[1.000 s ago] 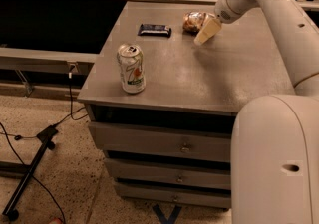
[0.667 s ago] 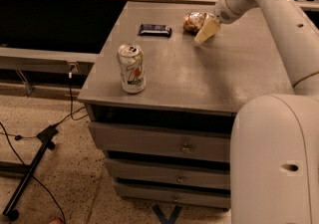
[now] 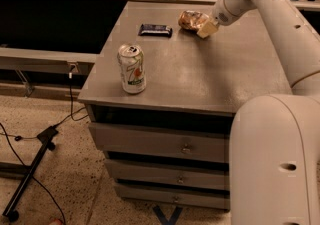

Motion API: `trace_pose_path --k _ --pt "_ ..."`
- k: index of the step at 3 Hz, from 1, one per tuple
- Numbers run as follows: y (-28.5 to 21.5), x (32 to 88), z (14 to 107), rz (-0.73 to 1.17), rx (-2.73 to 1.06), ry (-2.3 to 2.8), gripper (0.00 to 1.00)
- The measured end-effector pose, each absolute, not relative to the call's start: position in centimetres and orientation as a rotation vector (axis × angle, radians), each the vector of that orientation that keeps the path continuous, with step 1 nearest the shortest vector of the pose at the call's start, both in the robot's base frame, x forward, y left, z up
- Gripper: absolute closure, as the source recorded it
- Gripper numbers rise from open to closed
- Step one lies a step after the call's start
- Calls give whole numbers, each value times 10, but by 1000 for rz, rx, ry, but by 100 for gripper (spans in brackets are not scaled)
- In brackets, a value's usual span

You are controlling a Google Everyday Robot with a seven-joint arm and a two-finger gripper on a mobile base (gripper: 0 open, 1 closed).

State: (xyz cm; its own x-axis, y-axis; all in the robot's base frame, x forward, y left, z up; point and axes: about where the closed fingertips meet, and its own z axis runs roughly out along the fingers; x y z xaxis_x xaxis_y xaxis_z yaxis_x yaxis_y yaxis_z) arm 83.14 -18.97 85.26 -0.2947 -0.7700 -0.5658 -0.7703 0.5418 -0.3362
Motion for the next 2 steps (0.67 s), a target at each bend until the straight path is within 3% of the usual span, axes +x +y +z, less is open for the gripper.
trace_pose_path --k 1,2 --pt "-187 831 851 24 -1235 2076 88" --pt "-182 828 857 92 -1222 2040 100"
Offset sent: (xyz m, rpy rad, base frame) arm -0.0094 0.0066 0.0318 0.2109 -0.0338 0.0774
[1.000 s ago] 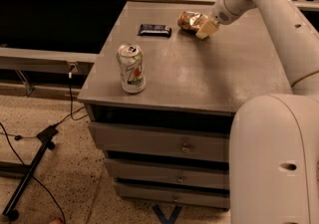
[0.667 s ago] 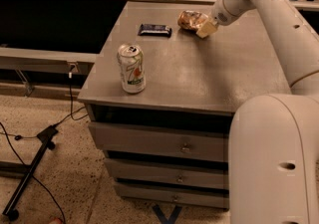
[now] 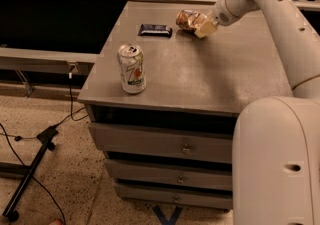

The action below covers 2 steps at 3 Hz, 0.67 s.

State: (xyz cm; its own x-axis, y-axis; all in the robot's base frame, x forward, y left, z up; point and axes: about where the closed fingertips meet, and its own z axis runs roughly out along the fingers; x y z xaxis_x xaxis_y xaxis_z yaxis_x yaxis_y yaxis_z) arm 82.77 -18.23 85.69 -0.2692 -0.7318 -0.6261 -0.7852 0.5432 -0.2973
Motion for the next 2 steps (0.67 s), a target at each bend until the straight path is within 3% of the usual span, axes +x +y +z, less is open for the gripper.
trace_pose_path --k 2 --pt "-178 814 892 242 -1190 1899 100"
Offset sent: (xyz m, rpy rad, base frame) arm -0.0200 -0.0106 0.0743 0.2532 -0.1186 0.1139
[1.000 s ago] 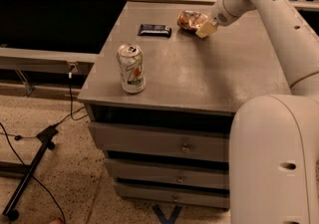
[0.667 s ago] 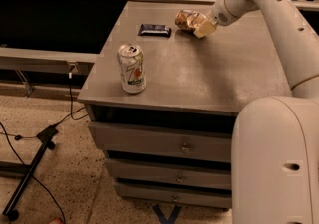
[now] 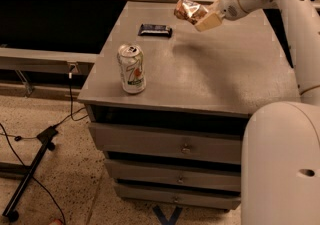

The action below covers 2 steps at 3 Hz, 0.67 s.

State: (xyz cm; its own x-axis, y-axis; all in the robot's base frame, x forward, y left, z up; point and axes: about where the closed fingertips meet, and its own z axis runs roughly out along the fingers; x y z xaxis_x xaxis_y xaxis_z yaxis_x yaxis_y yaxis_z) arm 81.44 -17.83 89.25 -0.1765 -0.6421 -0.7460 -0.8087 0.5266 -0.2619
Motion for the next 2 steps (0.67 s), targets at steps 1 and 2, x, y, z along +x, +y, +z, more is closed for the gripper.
trace_pose_path --k 1,2 --pt "-185 808 913 269 -1171 1836 100" --pt "-190 804 929 263 -1169 1798 100"
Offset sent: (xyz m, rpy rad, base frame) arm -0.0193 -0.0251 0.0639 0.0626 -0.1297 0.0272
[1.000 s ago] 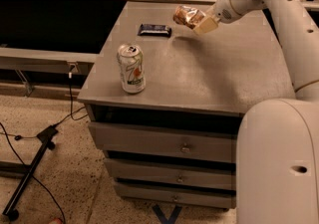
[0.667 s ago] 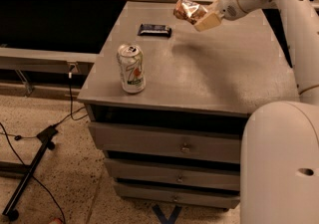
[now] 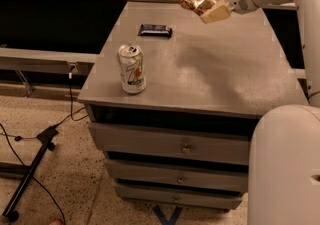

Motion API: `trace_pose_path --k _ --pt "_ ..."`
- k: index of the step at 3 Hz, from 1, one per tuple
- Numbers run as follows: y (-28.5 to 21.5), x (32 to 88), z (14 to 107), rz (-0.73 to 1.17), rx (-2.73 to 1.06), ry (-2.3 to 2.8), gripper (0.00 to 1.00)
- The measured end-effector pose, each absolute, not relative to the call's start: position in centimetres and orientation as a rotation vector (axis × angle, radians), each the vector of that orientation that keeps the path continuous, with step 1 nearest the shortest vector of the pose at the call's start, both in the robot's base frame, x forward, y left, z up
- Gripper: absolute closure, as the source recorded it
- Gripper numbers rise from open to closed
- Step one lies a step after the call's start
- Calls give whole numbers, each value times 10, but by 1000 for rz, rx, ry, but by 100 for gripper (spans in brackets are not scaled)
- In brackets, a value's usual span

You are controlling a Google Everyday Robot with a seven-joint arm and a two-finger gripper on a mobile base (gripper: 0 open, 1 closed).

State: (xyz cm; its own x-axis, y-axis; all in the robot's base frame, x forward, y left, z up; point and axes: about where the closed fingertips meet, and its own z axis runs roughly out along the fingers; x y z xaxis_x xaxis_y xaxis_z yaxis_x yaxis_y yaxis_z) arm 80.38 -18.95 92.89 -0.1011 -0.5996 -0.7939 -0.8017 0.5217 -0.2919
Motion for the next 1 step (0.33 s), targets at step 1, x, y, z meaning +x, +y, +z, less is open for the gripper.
trace_pose_path --k 1 --pt "-191 803 932 260 -1169 1791 100"
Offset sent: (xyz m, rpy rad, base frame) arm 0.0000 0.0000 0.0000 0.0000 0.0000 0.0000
